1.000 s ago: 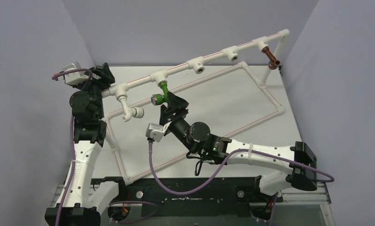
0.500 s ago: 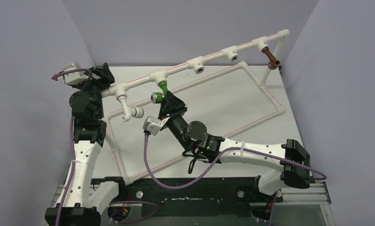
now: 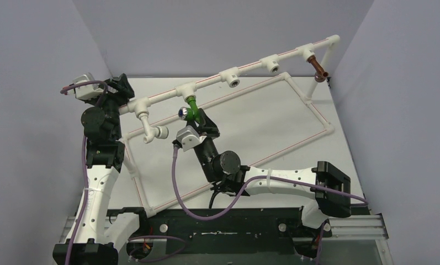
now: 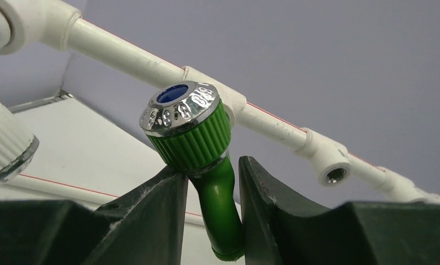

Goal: Install the water faucets

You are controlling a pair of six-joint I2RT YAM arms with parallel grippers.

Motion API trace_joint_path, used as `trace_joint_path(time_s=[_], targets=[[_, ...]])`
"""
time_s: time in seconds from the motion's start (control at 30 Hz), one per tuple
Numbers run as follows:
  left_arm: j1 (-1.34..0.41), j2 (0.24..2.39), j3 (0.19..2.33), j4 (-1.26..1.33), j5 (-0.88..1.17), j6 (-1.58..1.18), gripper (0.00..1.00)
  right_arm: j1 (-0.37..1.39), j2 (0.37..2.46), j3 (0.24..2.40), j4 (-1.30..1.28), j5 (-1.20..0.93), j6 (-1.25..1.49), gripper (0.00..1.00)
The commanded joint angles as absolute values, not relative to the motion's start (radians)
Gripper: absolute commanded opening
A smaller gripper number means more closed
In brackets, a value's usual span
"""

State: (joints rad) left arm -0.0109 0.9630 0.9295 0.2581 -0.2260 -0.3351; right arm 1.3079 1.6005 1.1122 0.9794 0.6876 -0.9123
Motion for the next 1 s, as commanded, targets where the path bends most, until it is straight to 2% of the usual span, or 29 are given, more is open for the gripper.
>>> trace_joint_path(time_s=[0.0, 0.17, 0.5, 0.73, 0.83, 0.97], targets=[[-0.006, 1.019, 0.828, -0.076, -0.201, -0.331, 0.66, 1.321, 1.612, 1.145, 1.308, 0.849, -0.567, 0.0], [-0.005, 1.014, 0.826, -0.074, -0.199, -0.334, 0.66, 1.32, 1.597, 1.122, 1.366, 0.906, -0.412, 0.0], [-0.005, 1.014, 0.827, -0.072, -0.196, -0.336, 0.66, 1.32, 1.526, 1.098, 1.263, 1.058, 0.149, 0.0], [-0.005, 1.015, 0.825, -0.072, -0.195, -0.336, 0.66, 1.317, 1.444, 1.067, 1.024, 1.129, 0.66, 0.0], [-0.006, 1.015, 0.825, -0.072, -0.196, -0.336, 0.66, 1.315, 1.411, 1.067, 0.836, 1.112, 0.984, 0.0], [-0.006, 1.017, 0.825, -0.072, -0.2, -0.335, 0.66, 1.308, 1.401, 1.083, 0.652, 1.056, 1.286, 0.0]])
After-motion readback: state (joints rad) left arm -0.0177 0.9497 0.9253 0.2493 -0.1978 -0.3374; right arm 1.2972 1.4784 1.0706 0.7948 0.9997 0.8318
